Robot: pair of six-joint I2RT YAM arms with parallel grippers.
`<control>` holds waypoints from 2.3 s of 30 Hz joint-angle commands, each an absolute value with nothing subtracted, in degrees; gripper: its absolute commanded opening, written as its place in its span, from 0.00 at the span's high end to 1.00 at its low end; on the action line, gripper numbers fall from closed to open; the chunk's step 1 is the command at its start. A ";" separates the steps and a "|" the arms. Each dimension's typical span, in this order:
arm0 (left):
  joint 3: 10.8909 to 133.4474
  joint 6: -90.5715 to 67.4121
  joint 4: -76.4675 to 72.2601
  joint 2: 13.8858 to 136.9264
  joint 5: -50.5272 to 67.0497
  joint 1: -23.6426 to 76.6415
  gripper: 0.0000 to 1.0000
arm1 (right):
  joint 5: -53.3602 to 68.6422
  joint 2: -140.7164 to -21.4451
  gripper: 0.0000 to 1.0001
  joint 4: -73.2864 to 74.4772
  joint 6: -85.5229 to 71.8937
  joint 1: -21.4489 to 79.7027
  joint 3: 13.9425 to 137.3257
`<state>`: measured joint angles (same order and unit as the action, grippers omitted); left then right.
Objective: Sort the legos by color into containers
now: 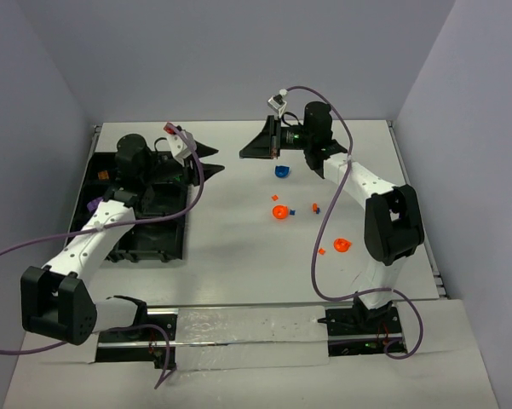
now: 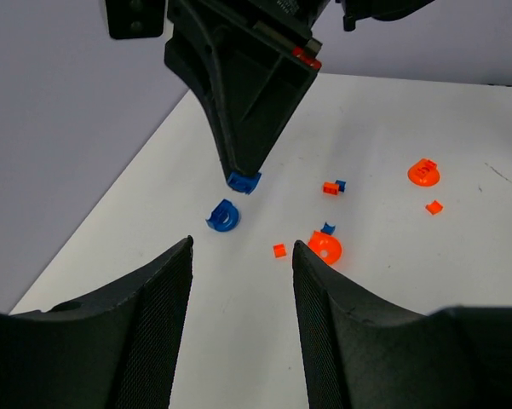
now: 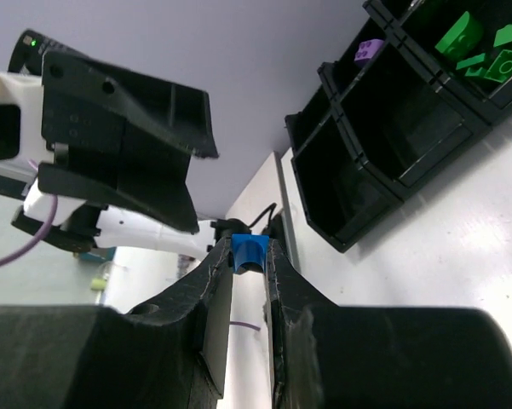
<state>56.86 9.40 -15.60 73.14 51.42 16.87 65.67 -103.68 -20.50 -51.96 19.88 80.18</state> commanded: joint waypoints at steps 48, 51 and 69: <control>57.69 17.99 -20.97 75.03 44.82 25.81 0.89 | 75.00 -104.88 0.91 -27.13 -53.44 23.29 84.55; 57.73 18.25 -19.28 74.51 44.53 25.84 0.99 | 75.00 -104.88 0.76 -26.80 -53.31 23.38 84.61; 60.45 13.43 18.50 68.58 31.16 8.46 1.00 | 54.88 -100.48 0.06 12.35 -15.24 15.07 89.84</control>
